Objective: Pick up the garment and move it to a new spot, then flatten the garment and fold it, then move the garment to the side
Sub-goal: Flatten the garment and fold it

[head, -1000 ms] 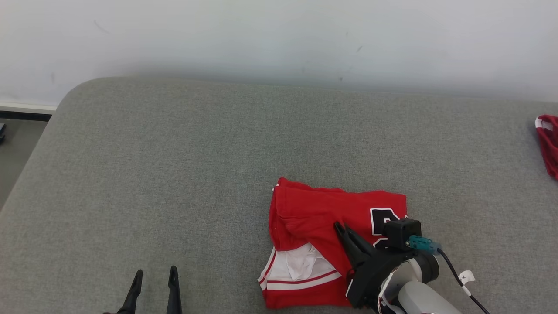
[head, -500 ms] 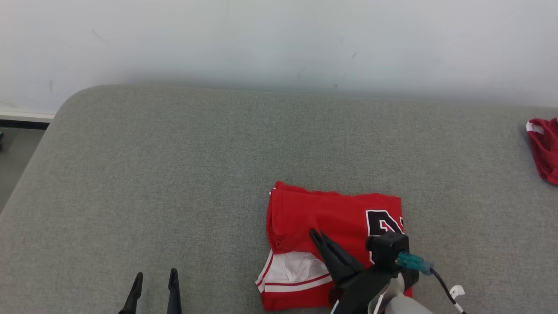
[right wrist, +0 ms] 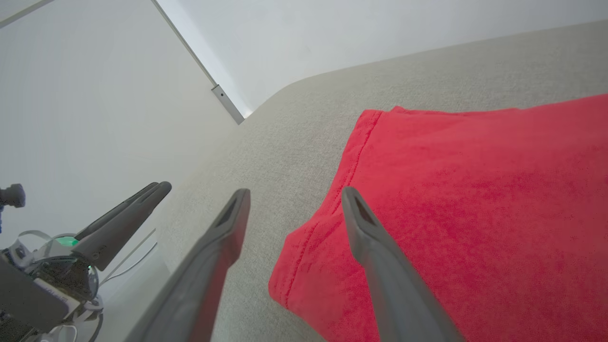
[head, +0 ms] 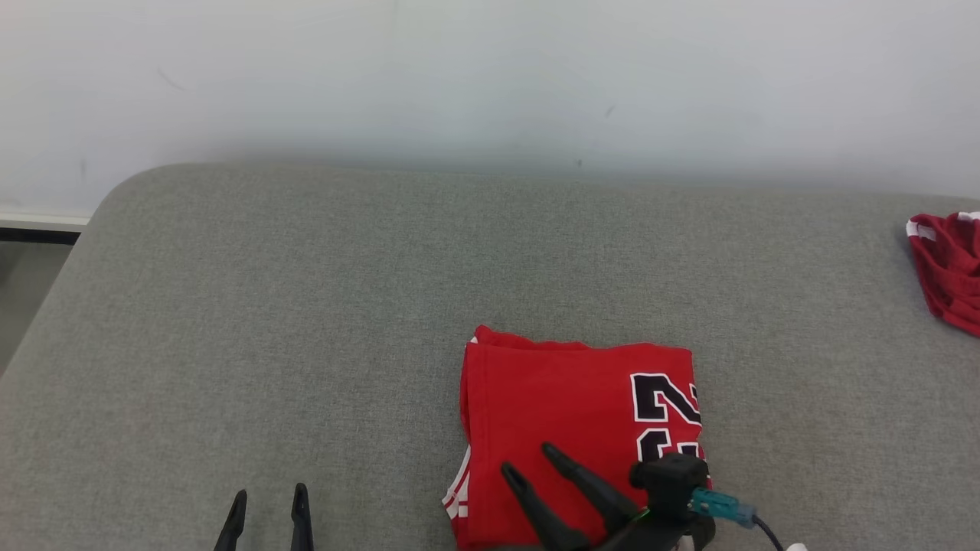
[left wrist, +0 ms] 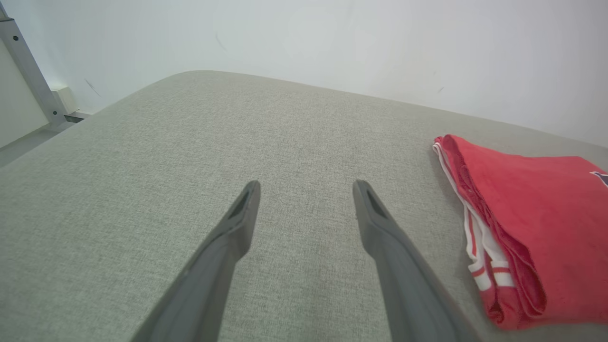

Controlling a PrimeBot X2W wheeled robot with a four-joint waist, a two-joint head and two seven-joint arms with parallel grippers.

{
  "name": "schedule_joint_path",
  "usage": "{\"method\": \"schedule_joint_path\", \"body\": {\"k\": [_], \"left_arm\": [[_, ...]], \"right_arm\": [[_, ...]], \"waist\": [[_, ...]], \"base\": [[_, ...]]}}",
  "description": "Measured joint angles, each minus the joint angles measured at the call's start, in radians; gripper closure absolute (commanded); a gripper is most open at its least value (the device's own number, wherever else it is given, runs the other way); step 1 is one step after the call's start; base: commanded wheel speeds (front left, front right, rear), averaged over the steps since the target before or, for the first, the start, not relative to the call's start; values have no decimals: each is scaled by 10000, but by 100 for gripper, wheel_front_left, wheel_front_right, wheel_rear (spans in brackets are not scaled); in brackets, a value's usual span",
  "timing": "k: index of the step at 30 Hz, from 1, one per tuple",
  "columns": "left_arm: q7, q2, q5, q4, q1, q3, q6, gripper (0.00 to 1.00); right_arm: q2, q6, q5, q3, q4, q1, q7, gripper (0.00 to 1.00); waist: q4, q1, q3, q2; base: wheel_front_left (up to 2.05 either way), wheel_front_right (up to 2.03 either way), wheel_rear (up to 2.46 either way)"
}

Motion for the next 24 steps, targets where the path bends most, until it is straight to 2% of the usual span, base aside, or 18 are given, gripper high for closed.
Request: {"method": "schedule_joint_path", "body": {"k": [4, 9, 12, 16, 24], "left_arm": [[0, -2, 27, -29, 37, 69, 0, 0], [0, -2, 63, -92, 226, 165, 23, 0], [0, -4, 150, -196, 225, 232, 27, 0], [0, 0, 324, -357, 227, 353, 25, 0], [0, 0, 573, -688, 224, 506, 71, 0]], "right_arm": [[-251, 0, 44, -523, -261, 15, -391, 0], [-305, 0, -635, -2163, -520, 346, -585, 0], [-123, 0, -1534, -3599, -1066, 704, -602, 0], [307, 0, -2594, -5009, -1779, 1496, -617, 0], [1177, 0, -3950, -6959, -2819, 2634, -623, 0]], "waist": [[-142, 0, -83, 0], [-381, 0, -209, -1], [-556, 0, -262, 0], [-794, 0, -313, 0], [-1251, 0, -325, 0]], "base": [[0, 0, 0], [0, 0, 0], [0, 0, 0], [0, 0, 0], [0, 0, 0]]}}
